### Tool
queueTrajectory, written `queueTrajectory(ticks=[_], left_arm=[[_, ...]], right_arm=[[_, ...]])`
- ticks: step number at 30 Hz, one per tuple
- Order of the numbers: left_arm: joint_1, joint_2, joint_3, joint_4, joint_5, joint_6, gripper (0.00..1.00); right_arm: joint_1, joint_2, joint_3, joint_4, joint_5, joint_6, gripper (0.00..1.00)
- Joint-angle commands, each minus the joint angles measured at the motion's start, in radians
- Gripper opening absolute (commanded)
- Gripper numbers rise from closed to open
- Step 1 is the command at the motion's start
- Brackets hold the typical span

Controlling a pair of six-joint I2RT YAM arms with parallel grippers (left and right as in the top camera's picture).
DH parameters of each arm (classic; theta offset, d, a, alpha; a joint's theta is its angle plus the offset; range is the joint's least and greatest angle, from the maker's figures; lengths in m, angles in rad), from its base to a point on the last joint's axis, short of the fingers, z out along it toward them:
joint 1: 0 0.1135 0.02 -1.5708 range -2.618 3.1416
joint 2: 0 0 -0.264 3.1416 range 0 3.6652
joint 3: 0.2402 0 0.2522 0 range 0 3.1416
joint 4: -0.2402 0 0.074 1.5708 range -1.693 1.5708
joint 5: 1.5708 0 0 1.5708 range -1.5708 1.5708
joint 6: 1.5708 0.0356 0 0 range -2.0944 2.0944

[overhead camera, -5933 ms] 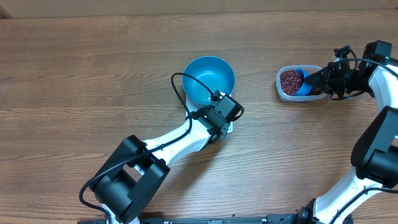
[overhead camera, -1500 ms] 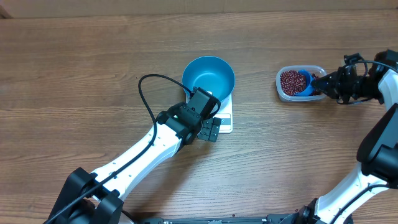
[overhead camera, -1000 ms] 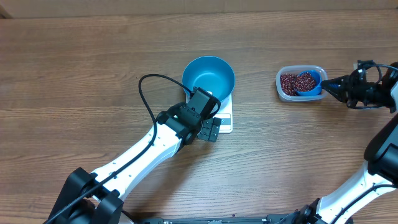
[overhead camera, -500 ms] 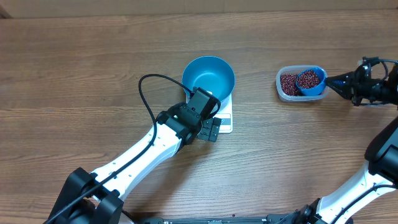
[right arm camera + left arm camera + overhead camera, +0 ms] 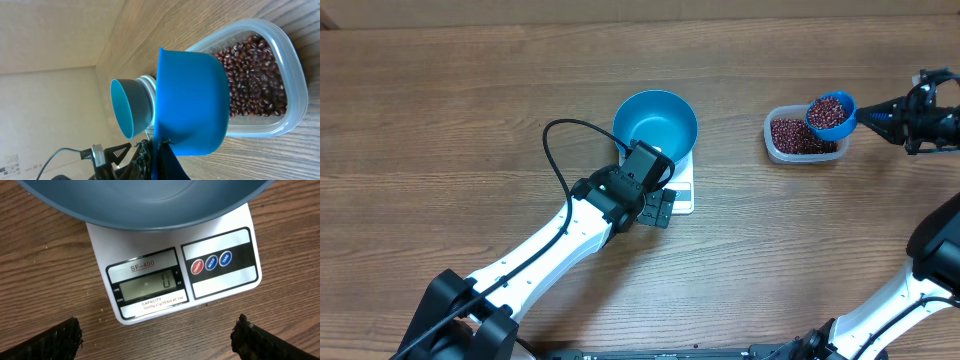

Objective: Scoop item into bowl and weigh 150g on scale
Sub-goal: 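Lift the bean-filled scoop out of the tub with the right gripper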

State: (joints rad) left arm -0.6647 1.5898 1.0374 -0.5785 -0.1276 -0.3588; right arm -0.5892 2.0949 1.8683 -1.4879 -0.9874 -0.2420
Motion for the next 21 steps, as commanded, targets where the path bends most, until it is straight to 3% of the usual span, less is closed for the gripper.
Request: queueTrajectory(ticks=[1, 21], left_arm=[[0.004, 0.005, -0.001, 0.003, -0.003, 0.023, 1.00], [0.004, 0.005, -0.001, 0.004, -0.003, 0.023, 1.00]], right_arm=[[-0.006, -0.007, 0.060, -0.024, -0.039, -0.029, 0.04], [0.023, -0.008, 0.071, -0.063, -0.099, -0.075, 0.04]])
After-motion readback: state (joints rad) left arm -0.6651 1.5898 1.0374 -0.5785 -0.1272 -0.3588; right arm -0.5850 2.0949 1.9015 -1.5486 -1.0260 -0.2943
